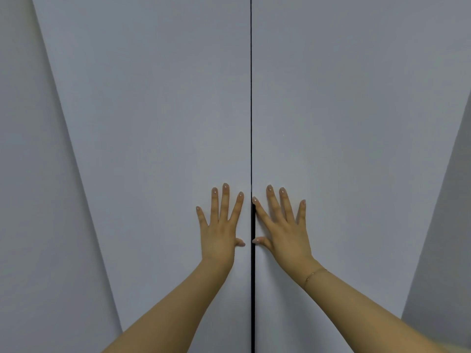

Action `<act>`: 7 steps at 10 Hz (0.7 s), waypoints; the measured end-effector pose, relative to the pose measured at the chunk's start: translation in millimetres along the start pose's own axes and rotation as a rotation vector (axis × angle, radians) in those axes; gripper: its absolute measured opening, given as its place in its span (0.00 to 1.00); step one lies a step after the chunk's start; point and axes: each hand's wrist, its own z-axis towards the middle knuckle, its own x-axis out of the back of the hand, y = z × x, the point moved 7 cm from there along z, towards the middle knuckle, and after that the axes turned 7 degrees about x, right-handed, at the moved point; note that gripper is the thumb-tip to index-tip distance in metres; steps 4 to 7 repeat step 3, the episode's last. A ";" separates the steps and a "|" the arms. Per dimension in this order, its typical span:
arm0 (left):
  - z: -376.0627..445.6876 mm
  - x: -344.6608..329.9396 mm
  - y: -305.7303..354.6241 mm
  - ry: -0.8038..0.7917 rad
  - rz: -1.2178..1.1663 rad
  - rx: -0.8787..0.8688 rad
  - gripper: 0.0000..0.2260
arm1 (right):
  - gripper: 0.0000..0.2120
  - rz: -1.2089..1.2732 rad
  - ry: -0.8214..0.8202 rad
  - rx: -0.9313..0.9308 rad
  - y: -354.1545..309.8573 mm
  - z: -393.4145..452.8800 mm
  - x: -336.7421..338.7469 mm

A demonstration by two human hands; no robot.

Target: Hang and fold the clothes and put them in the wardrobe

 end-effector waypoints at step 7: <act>-23.6 48.5 -22.2 -0.025 0.253 -0.123 0.48 | 0.43 0.228 -0.264 -0.056 -3.9 -11.1 35.7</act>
